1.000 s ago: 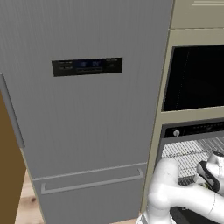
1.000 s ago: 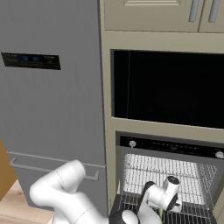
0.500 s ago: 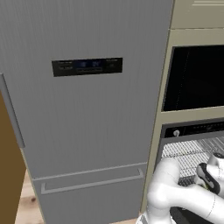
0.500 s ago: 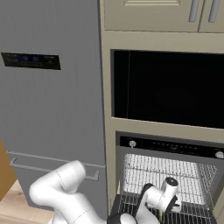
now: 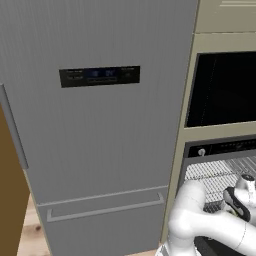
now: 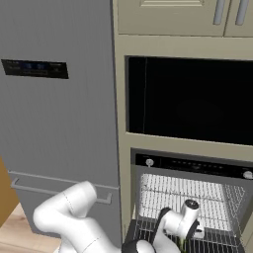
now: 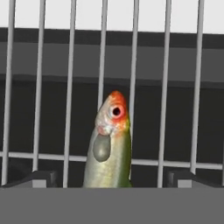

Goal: Take the fish from the oven and place it on the plate on the counter.

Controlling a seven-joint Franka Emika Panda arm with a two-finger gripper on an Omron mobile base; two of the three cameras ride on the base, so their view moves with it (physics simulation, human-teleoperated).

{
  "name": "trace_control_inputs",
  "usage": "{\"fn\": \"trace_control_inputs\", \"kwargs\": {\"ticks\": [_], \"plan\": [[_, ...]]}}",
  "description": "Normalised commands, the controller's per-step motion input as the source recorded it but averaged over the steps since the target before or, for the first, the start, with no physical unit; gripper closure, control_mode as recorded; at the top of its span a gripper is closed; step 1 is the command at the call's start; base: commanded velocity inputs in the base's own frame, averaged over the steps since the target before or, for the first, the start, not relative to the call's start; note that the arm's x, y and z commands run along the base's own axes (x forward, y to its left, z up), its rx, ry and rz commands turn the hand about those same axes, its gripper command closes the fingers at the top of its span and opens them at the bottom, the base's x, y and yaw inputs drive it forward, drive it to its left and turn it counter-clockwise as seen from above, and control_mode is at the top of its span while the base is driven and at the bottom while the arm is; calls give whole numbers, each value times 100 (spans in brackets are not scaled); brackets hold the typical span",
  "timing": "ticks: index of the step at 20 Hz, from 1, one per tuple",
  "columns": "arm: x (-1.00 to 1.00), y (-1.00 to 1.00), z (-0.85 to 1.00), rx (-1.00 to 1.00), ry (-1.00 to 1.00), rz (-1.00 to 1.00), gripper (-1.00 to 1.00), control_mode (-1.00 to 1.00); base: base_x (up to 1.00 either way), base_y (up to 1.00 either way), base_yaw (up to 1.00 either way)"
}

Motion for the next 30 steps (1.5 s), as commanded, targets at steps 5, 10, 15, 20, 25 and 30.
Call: {"fn": "trace_control_inputs", "kwargs": {"ticks": [5,10,15,20,25,30], "plan": [[12,0,-39,0,2,0,-100,-100,0,0,0],[14,0,-5,0,0,0,-100,-100,0,0,0],[0,0,-33,3,0,0,-100,-100,0,0,0],[0,0,-21,3,0,0,100,-100,0,0,0],[0,0,-9,0,3,0,100,-100,0,0,0],[-1,0,0,0,3,0,100,-100,0,0,0]]}}
